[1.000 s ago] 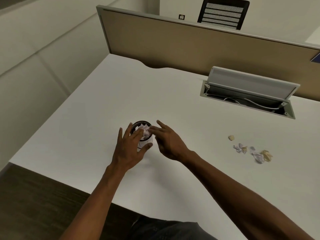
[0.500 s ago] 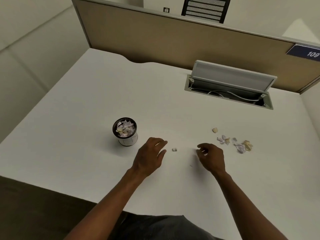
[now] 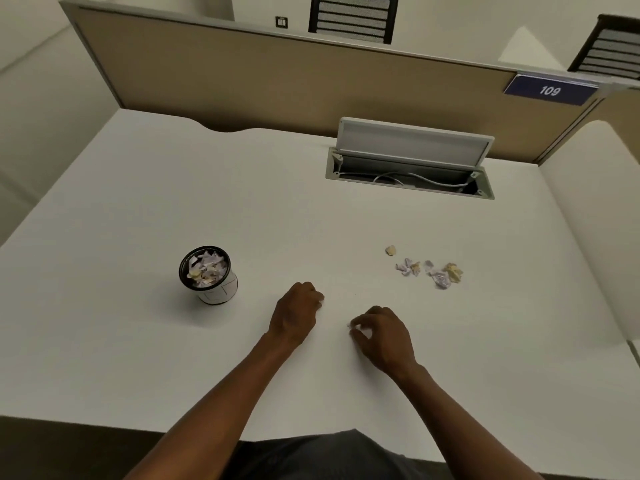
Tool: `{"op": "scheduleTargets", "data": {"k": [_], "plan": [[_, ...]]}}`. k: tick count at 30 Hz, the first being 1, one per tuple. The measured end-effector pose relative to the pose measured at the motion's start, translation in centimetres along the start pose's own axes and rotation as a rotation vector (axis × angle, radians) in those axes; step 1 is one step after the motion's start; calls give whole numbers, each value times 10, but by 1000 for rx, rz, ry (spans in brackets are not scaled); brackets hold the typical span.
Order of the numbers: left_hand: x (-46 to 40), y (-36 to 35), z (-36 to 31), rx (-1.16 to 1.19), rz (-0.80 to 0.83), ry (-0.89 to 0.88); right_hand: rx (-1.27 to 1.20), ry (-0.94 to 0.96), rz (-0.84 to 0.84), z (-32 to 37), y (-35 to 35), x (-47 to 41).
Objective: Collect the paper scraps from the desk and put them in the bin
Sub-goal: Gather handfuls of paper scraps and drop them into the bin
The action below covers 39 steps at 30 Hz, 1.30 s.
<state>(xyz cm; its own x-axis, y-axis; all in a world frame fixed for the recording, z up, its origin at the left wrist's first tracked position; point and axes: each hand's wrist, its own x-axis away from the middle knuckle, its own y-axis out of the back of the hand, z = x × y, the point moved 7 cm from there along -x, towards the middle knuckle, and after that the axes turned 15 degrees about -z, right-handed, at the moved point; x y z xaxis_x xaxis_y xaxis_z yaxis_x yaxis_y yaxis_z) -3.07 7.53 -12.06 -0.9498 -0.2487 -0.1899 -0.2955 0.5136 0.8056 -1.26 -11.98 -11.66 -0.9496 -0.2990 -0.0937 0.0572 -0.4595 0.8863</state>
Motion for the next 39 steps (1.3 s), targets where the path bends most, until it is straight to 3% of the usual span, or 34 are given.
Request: {"op": "scheduleTargets", "data": {"k": [4, 10, 12, 16, 18, 21, 26, 30, 34, 39], "plan": [[9, 16, -5, 119, -60, 87, 2, 20, -8, 7, -6, 3], [26, 85, -1, 224, -326, 159, 10, 75, 44, 28, -14, -2], [29, 116, 10, 199, -442, 184, -121, -16, 64, 41, -15, -7], [34, 174, 44, 82, -682, 276, -622, -289, 169, 89, -12, -25], [33, 193, 64, 34, -729, 362, -795, -310, 237, 123, -10, -39], [28, 203, 88, 13, -717, 432, -813, -203, 227, 173, -6, -64], [20, 199, 102, -15, -670, 441, -595, 85, 73, 238, -12, -94], [19, 194, 105, -58, -655, 415, -412, 245, 93, 260, -31, -100], [24, 188, 102, -84, -643, 319, -430, 263, 38, 248, -29, -96], [26, 164, 87, -198, -443, 53, -490, 120, -20, 185, -14, -69]]}}
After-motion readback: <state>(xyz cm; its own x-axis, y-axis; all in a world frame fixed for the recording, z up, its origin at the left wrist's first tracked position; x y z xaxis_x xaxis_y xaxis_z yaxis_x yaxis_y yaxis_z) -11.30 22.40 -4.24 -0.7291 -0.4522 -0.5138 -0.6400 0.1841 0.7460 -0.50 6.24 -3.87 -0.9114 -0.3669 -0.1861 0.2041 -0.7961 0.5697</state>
